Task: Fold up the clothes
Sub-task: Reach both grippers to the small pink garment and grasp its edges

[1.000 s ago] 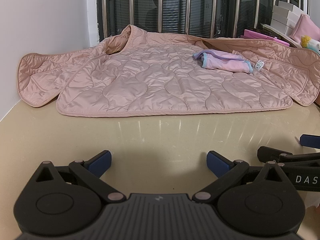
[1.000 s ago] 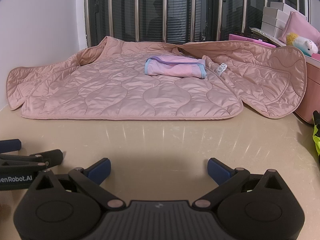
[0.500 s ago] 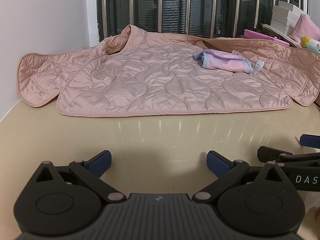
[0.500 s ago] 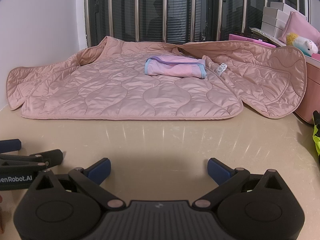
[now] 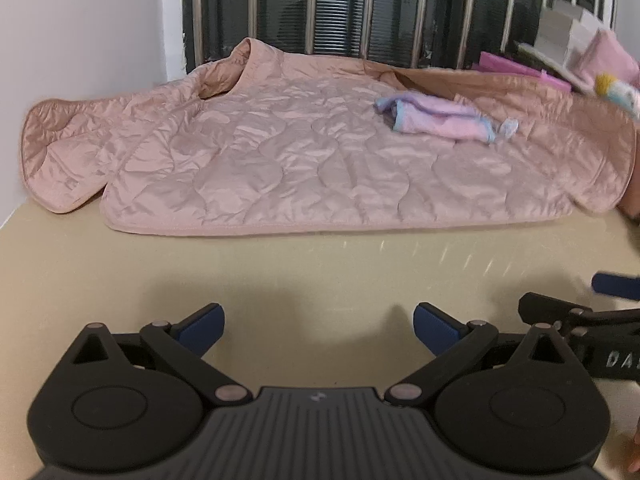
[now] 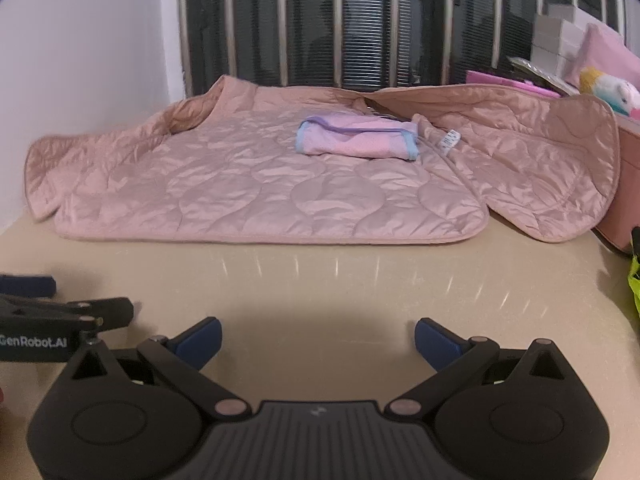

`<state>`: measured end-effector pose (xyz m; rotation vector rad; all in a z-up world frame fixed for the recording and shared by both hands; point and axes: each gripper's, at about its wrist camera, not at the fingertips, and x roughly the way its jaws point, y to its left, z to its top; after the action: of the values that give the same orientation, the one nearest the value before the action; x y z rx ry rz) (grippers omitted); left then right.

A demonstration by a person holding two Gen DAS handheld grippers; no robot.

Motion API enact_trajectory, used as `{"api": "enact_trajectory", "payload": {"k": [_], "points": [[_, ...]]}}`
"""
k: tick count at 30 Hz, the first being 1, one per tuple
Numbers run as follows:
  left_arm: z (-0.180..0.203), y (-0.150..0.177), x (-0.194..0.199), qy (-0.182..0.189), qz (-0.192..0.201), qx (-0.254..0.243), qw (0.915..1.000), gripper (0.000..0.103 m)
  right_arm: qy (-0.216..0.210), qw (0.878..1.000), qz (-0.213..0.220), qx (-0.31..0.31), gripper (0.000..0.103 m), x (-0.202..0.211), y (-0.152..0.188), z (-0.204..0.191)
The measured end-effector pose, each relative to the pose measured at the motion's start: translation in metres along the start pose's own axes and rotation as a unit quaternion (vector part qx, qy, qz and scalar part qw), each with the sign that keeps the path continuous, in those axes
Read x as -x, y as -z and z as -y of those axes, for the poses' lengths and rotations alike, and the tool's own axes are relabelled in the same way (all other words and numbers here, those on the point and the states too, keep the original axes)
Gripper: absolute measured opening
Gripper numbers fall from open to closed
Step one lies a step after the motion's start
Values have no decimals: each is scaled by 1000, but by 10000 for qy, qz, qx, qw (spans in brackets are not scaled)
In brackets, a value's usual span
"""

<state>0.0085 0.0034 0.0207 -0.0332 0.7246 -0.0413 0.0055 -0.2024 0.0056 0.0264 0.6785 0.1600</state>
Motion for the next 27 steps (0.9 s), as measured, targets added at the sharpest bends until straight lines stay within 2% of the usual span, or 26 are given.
{"api": "enact_trajectory", "payload": {"k": [2, 4, 7, 11, 13, 15, 17, 20, 21, 22, 24, 26, 27], "points": [[-2, -15, 14, 3, 247, 114, 9996, 102, -101, 9994, 53, -327, 103, 5, -10, 14], [-2, -38, 26, 0, 541, 177, 9984, 102, -144, 9980, 281, -549, 103, 13, -27, 29], [-4, -79, 31, 81, 816, 251, 9963, 102, -404, 9964, 592, -455, 103, 13, -62, 49], [1, -130, 8, 294, 896, 255, 9952, 102, -589, 9950, 802, -43, 103, 2, -112, 69], [8, -151, -11, 153, 982, 133, 9950, 102, -417, 9962, 757, -72, 103, -15, -140, 78], [21, -167, -36, 31, 1179, 34, 9930, 102, -434, 9960, 693, -364, 103, -38, -166, 92], [34, -180, -68, 20, 974, 107, 9952, 102, -681, 9926, 620, -791, 103, -68, -185, 109], [48, -202, -122, 408, 470, 283, 9977, 101, -962, 9833, 303, -1515, 98, -117, -205, 139], [51, -207, -139, 450, 357, 383, 9976, 100, -1079, 9785, 194, -1746, 94, -133, -210, 149], [54, -212, -155, 477, 236, 472, 9975, 99, -1173, 9735, 59, -1963, 86, -149, -214, 156], [59, -221, -184, 350, -85, 525, 9980, 89, -1237, 9670, -207, -2219, 77, -177, -217, 165], [60, -225, -203, 355, -284, 538, 9975, 88, -1260, 9615, -428, -2403, 65, -200, -217, 169], [61, -226, -213, 382, -441, 593, 9965, 87, -1314, 9590, -556, -2449, 62, -210, -217, 169]]}}
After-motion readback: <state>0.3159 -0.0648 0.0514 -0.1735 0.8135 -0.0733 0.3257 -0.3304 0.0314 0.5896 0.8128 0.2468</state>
